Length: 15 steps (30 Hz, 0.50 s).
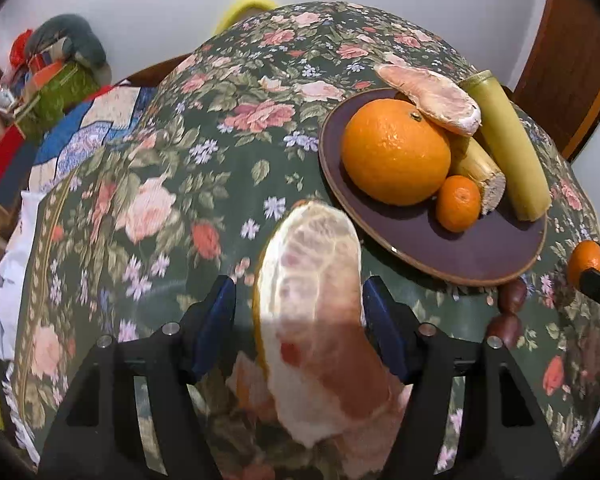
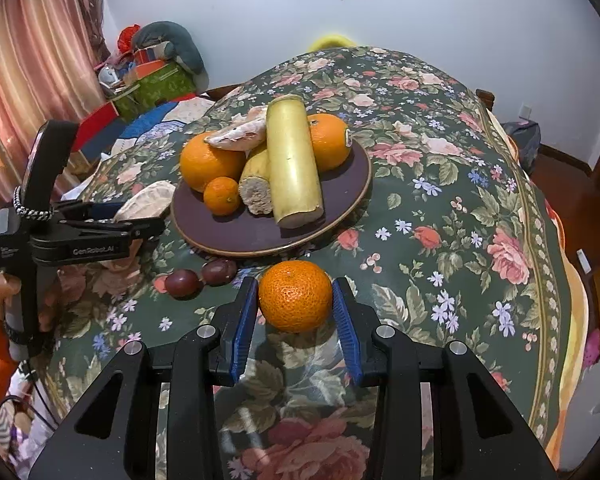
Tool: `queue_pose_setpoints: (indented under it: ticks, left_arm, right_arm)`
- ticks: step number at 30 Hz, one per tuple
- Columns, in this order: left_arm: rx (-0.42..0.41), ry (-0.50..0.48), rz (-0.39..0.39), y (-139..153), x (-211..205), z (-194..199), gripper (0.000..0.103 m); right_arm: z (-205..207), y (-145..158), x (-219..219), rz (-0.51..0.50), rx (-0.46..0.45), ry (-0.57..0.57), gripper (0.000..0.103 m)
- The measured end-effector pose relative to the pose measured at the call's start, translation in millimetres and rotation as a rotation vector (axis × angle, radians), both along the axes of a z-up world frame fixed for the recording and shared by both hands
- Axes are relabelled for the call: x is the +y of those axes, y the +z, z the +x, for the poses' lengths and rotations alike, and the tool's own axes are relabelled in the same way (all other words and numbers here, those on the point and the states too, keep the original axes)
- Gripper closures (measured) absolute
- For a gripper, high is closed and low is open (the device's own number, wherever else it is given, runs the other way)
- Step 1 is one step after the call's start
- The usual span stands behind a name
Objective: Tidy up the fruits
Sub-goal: 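Set the mandarin on the plate with the right tool while the left tool carries the pomelo segment over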
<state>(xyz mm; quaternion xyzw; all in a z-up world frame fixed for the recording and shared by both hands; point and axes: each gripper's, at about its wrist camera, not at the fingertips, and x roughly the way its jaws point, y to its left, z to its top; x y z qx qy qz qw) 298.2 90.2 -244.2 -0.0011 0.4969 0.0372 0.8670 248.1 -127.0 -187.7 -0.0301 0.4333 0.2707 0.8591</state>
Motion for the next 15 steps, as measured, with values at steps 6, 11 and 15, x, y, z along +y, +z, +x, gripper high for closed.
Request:
queue_pose_setpoints:
  ticks: [6,11,15]
  left_arm:
    - [-0.021,-0.020,0.009,3.4,-4.6,-4.9,0.053]
    - [-0.042,-0.028,-0.040,14.5,-8.5,-18.1,0.053]
    - [-0.096,-0.050,-0.069,33.9,-19.1,-25.6,0.054]
  right_arm:
    - [2.9,1.2,-1.2,0.008,0.000,-0.005,0.068]
    - [2.8,6.8,-2.0,0.010,-0.014,-0.006,0.068]
    - [5.4,11.6,-2.1,0.011,-0.024,-0.011,0.068]
